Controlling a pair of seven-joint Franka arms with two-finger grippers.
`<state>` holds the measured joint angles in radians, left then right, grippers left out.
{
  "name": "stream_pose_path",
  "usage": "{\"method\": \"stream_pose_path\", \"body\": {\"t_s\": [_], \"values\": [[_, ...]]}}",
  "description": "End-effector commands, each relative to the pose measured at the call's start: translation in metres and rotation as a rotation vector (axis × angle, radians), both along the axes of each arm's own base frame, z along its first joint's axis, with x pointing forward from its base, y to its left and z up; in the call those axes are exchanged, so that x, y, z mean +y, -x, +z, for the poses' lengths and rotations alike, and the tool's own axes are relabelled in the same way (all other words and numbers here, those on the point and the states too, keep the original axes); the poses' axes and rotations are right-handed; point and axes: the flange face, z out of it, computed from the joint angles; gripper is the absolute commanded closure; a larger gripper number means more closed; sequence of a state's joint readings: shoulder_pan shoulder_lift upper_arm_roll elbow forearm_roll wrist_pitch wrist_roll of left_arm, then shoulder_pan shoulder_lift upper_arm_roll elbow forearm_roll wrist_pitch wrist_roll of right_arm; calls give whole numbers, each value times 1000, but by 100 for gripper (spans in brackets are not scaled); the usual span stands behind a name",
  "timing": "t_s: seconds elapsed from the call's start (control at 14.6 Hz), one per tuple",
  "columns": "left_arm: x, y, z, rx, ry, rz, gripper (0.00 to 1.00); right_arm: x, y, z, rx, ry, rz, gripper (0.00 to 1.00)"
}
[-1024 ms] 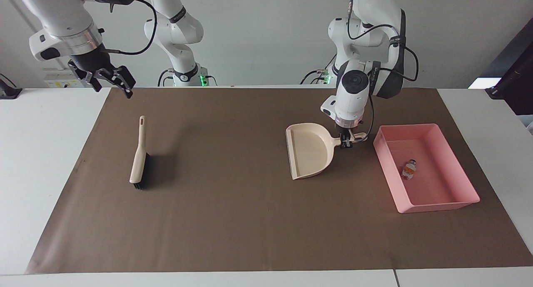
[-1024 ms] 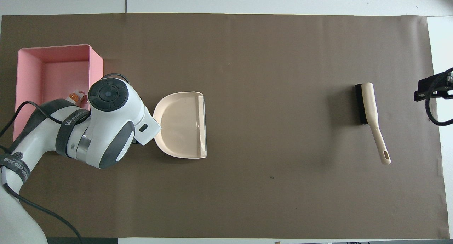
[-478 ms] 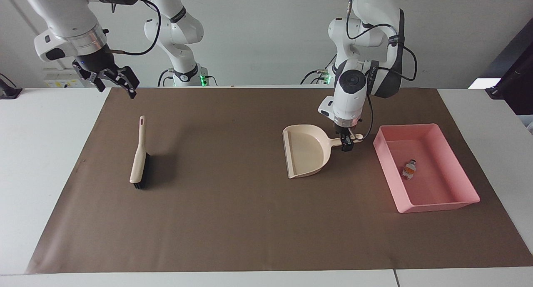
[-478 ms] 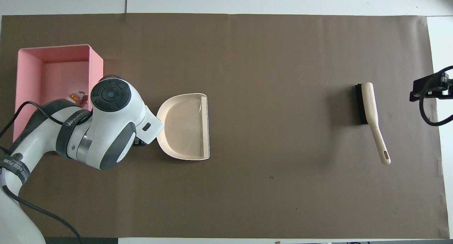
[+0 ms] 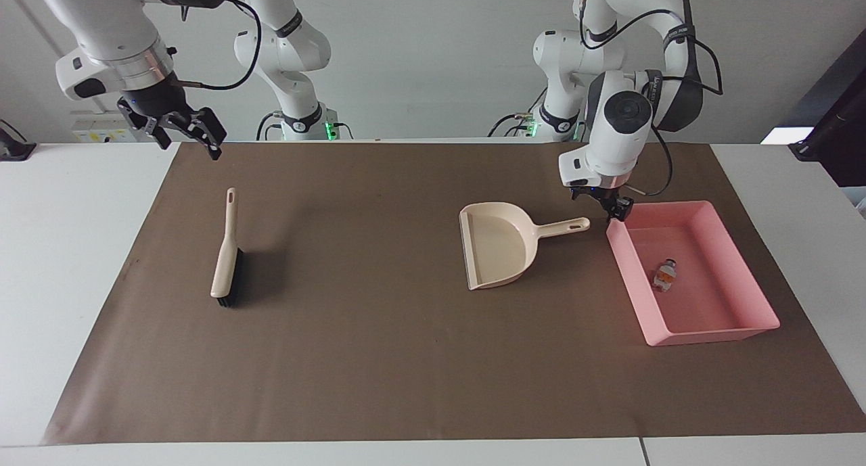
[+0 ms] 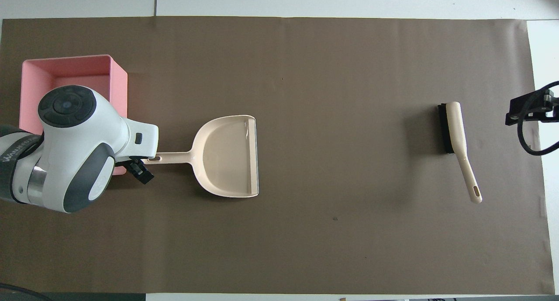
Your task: Clean e-waste and dump in bin
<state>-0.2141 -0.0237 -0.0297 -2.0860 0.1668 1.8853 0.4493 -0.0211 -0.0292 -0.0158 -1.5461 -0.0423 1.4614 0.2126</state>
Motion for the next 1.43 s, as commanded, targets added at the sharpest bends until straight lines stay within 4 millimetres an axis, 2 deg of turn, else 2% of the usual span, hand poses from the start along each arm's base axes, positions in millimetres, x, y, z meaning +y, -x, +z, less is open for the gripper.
{"method": "stream_pose_path", "body": {"t_s": [0.0, 0.2, 0.27, 0.41, 0.61, 0.68, 0.89, 1.02, 1.37], "values": [[42, -16, 24, -51, -1, 189, 2, 0, 1, -1, 4, -25, 8, 0], [83, -33, 59, -83, 40, 358, 2, 6, -1, 0, -17, -63, 89, 0], [94, -39, 77, -96, 43, 415, 2, 6, -2, 0, -21, -73, 92, 0], [110, -47, 113, -132, 63, 484, 2, 7, -2, 0, -21, -72, 103, 0], [127, -49, 161, -161, 128, 609, 2, 5, -2, 1, -25, -70, 98, 0], [127, -51, 174, -161, 146, 617, 2, 5, -2, 2, -26, -61, 99, 0], [125, -53, 197, -131, 140, 616, 2, 6, -2, 1, -27, -59, 99, 0], [123, -44, 203, -112, 133, 620, 2, 8, -3, 2, -29, -67, 104, 0], [116, -28, 201, -69, 114, 651, 2, 8, -3, 2, -30, -70, 105, 0]]}}
